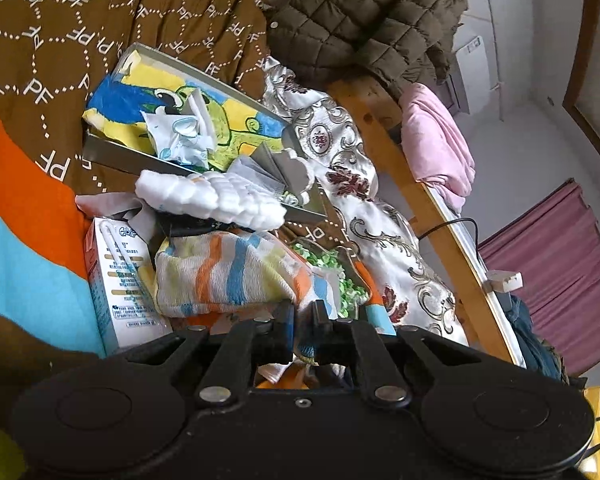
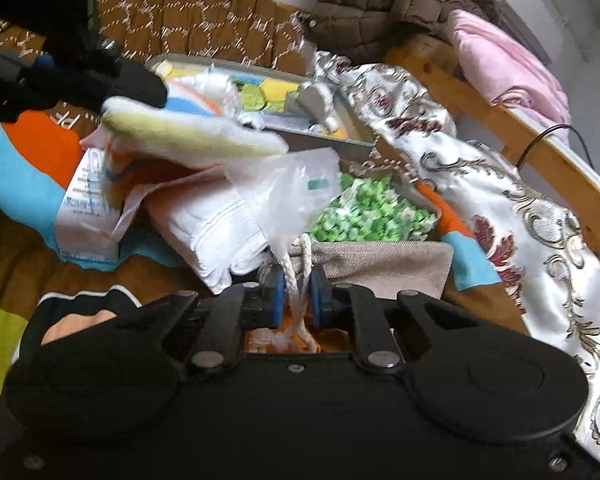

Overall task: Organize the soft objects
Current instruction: 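Carry the striped towel and drawstring bag into the tin tray and open both tools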

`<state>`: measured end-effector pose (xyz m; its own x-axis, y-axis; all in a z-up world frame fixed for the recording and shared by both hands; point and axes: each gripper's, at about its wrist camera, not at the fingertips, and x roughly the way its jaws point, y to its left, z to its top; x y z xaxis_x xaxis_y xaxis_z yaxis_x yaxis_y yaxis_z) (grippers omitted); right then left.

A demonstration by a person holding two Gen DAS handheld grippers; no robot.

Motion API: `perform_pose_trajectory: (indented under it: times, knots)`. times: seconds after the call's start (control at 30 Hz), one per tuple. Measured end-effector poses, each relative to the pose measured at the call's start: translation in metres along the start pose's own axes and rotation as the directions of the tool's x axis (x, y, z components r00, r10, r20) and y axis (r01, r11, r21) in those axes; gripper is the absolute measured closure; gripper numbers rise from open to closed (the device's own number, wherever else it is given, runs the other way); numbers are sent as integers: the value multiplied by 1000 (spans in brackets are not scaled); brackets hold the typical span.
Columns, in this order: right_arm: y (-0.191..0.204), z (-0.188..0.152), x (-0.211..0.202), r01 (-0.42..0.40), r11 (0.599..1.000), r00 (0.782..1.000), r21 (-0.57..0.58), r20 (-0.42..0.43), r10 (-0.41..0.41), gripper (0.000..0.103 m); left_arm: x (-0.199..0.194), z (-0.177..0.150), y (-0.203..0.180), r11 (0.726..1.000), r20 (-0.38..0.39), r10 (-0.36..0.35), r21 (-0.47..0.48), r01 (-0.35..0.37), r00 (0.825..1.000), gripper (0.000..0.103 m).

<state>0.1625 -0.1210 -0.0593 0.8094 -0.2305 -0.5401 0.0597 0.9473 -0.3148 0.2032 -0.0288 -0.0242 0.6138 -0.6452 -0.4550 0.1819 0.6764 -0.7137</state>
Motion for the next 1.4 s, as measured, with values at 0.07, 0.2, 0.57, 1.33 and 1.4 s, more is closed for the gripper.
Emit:
perform_pose_trajectory:
  times: [0.07, 0.2, 0.57, 1.33, 1.4]
  knots:
    - [-3, 1, -7, 10, 1000, 1000, 13, 21, -11, 96, -5, -3, -3, 1000, 0, -21, 6, 21, 1000, 95]
    - [-11, 2, -17, 30, 999, 998, 37, 60, -33, 97, -16, -9, -12, 999, 11, -33, 42, 32, 999, 95]
    - [-35, 2, -43, 57, 992, 987, 109, 146, -72, 97, -47, -29, -25, 998, 56, -50, 46, 47, 997, 95]
    - [-52, 28, -66, -1, 1000, 882, 3, 472, -1, 97, -51, 70, -104, 953, 181, 58, 283, -108, 982, 95]
    - [-50, 36, -58, 3, 1000, 870, -22, 493, 8, 97, -42, 83, -108, 946, 211, 75, 293, -137, 975, 95]
